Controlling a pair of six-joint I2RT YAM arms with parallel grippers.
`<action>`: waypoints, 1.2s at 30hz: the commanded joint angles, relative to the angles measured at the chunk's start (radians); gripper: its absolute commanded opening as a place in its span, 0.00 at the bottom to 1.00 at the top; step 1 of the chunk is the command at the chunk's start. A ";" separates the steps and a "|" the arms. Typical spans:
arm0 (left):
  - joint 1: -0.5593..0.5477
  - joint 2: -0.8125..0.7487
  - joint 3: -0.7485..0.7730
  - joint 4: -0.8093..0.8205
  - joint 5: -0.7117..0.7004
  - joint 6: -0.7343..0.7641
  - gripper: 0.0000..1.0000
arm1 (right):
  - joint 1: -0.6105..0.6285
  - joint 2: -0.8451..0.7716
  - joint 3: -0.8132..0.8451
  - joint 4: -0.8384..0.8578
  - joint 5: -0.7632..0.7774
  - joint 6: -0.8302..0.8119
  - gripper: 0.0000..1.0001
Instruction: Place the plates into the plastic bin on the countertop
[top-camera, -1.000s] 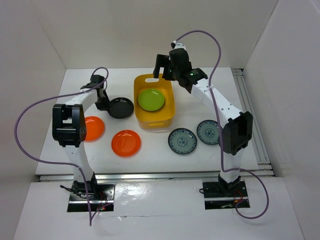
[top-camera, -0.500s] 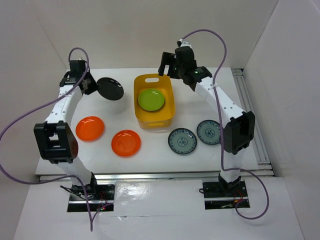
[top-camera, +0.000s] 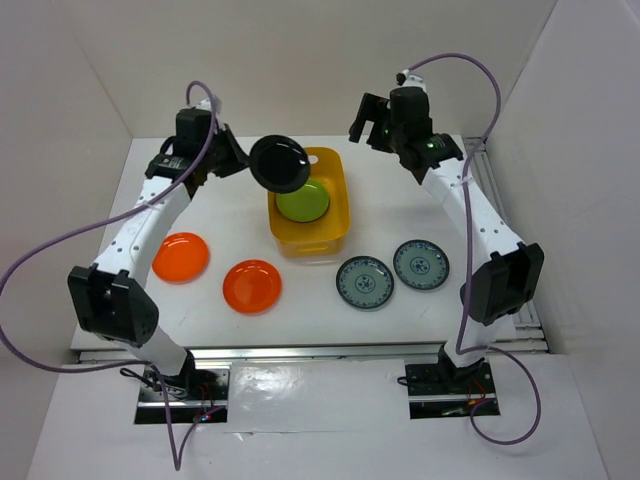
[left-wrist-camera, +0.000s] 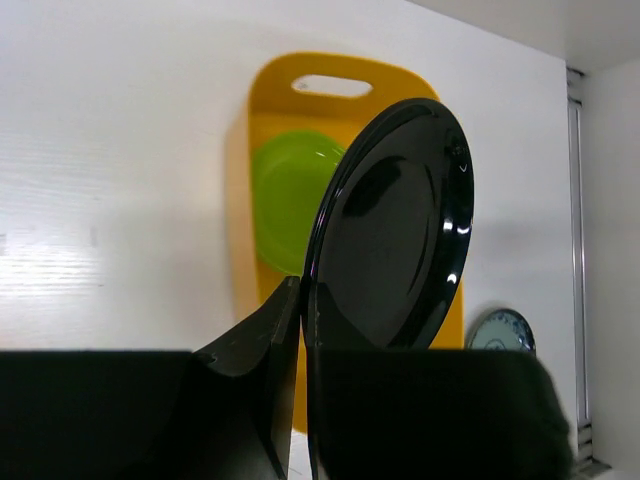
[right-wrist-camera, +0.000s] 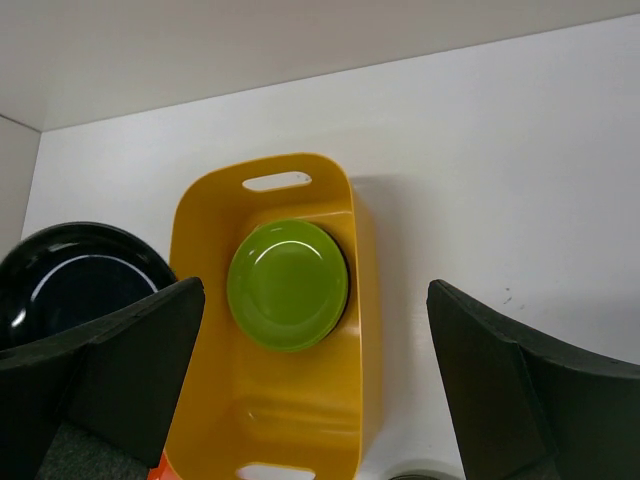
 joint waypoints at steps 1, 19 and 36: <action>-0.060 0.076 0.080 0.075 0.002 -0.030 0.00 | -0.018 -0.068 -0.024 0.002 0.012 0.010 1.00; -0.129 0.399 0.260 0.066 -0.062 -0.030 0.00 | -0.110 -0.167 -0.116 -0.026 -0.046 -0.009 1.00; -0.157 0.508 0.311 -0.016 -0.124 -0.049 0.02 | -0.119 -0.186 -0.164 -0.006 -0.074 -0.009 1.00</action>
